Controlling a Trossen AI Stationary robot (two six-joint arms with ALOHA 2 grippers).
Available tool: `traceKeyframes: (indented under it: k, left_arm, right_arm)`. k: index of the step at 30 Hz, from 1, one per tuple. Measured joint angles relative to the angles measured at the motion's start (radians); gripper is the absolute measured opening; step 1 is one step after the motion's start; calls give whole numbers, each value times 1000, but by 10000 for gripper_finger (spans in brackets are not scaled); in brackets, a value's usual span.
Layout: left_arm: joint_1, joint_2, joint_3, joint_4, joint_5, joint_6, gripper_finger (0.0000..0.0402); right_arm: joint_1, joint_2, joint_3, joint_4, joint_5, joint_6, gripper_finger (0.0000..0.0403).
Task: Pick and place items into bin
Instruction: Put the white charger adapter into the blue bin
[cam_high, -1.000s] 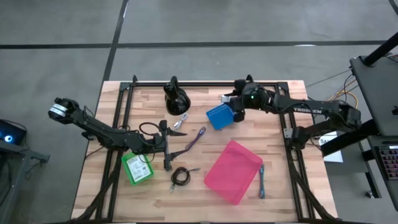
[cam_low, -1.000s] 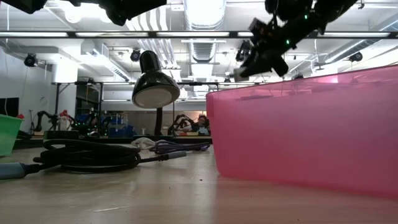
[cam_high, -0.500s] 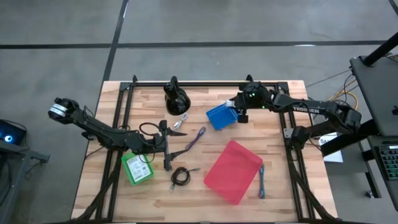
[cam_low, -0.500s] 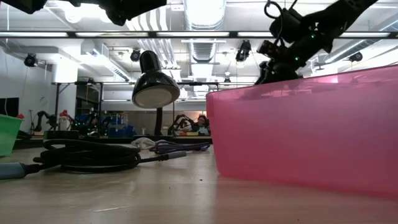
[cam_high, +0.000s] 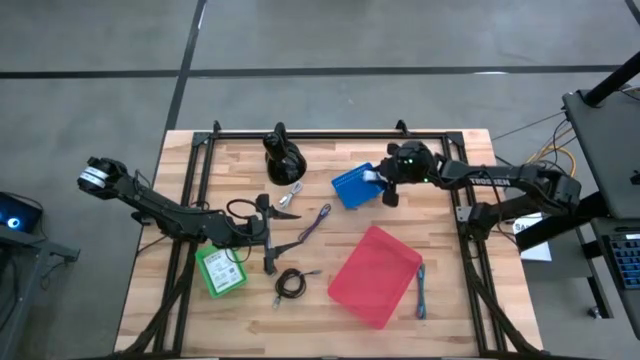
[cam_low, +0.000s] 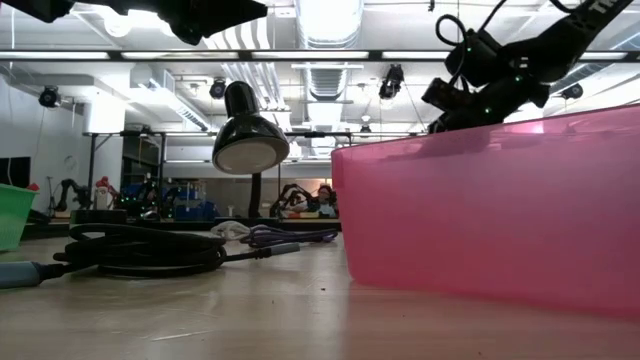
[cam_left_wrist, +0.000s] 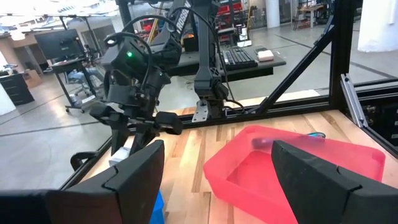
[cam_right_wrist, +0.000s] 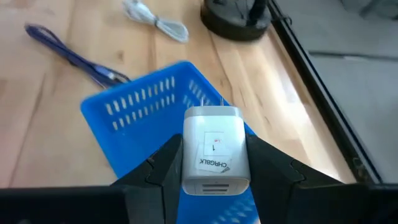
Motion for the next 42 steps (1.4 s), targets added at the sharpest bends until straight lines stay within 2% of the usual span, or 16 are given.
traceKeyframes:
  k: [5, 9, 18, 24, 31, 39, 42]
  left_arm:
    - [0, 0, 0, -5, 0, 0, 279]
    - [0, 0, -1, -6, 0, -1, 279]
    - [0, 0, -2, -6, 0, -2, 279]
    - [0, 0, -2, -7, 0, -3, 279]
    - [0, 0, -3, -6, 0, -7, 279]
    - [0, 0, -3, -8, 0, -9, 279]
    - [0, 7, -4, -8, 0, -10, 279]
  right_arm:
    - [-17, 0, -29, 46, -4, 73, 132]
    - [-26, 0, -41, 64, -3, 222, 132]
    - [-26, 8, -53, 98, 133, 479, 132]
    - [-24, 124, -48, 129, 150, 481, 132]
    - [-24, 270, 31, 171, 150, 449, 132]
    - [-19, 299, 72, 159, 146, 428, 135]
    - [-18, 278, 85, 96, 139, 427, 172]
